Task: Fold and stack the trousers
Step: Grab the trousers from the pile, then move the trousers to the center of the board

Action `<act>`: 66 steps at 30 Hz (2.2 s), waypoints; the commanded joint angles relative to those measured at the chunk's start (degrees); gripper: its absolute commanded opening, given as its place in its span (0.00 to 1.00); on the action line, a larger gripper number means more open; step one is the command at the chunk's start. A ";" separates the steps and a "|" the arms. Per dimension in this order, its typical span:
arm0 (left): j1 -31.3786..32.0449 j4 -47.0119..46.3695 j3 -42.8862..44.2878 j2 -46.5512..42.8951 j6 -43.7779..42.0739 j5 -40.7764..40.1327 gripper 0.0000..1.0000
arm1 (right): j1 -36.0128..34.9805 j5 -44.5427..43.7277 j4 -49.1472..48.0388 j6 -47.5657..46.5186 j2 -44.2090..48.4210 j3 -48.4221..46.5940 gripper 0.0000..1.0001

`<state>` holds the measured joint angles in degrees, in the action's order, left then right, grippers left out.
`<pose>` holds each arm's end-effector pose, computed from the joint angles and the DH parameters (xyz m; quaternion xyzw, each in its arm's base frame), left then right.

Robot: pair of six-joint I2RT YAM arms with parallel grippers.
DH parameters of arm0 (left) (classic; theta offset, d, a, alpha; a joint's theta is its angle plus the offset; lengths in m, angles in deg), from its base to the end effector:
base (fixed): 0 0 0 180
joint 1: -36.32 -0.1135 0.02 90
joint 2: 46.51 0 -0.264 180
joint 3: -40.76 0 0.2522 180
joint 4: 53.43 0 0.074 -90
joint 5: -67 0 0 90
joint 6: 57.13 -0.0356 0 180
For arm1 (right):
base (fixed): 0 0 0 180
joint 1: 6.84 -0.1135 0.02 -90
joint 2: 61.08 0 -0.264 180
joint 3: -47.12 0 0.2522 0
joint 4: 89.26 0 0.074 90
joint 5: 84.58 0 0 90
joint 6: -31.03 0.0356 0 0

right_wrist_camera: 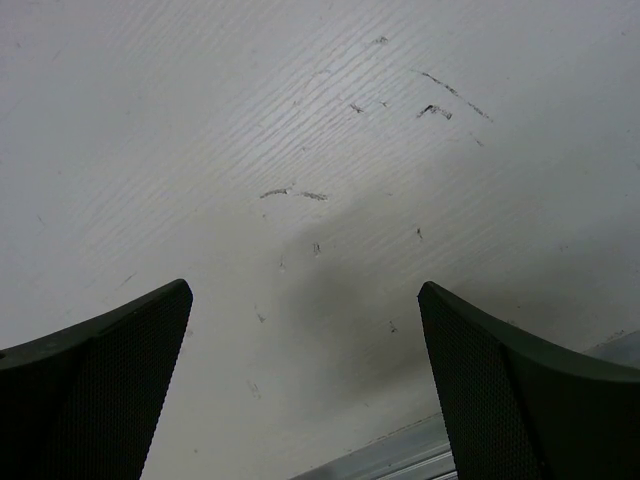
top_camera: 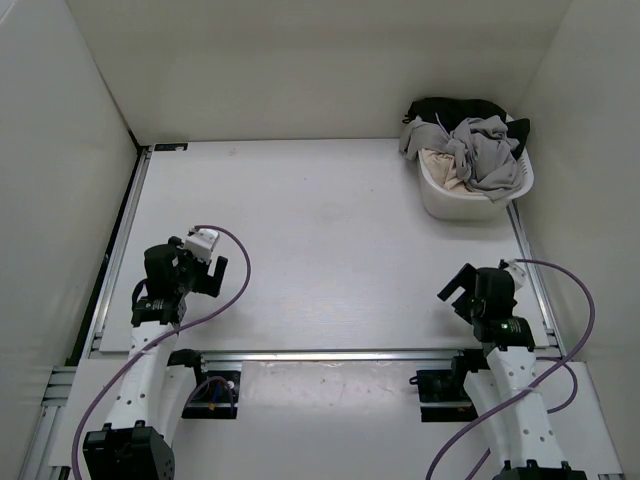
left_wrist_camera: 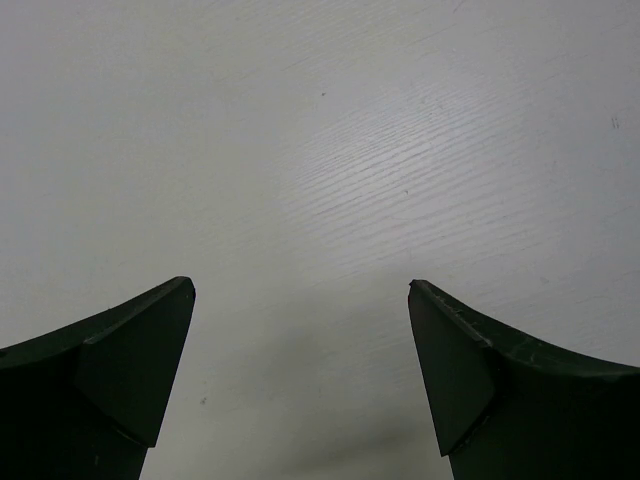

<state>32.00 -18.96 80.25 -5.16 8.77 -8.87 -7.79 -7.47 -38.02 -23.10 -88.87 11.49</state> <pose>0.1615 0.0035 0.2154 0.2068 0.8628 0.0036 0.4612 0.1154 -0.0060 0.1963 0.3162 0.8573 0.0263 0.4055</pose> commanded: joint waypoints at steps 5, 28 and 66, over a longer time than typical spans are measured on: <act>-0.17 -0.85 -0.34 -0.82 0.54 0.37 1.00 | -0.28 1.89 -2.66 -7.83 -4.28 -8.17 0.99; -0.17 5.04 22.08 17.02 -3.15 8.46 1.00 | 4.38 3.48 9.02 -17.25 -101.83 -116.11 0.72; -2.28 8.44 32.18 18.25 1.00 3.25 1.00 | -27.80 8.67 -4.51 -15.23 -66.88 -69.61 0.31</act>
<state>29.38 -16.25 110.22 13.55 13.27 -10.31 -38.15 0.97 -45.19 -42.37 -161.19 -69.58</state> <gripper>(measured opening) 0.998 0.180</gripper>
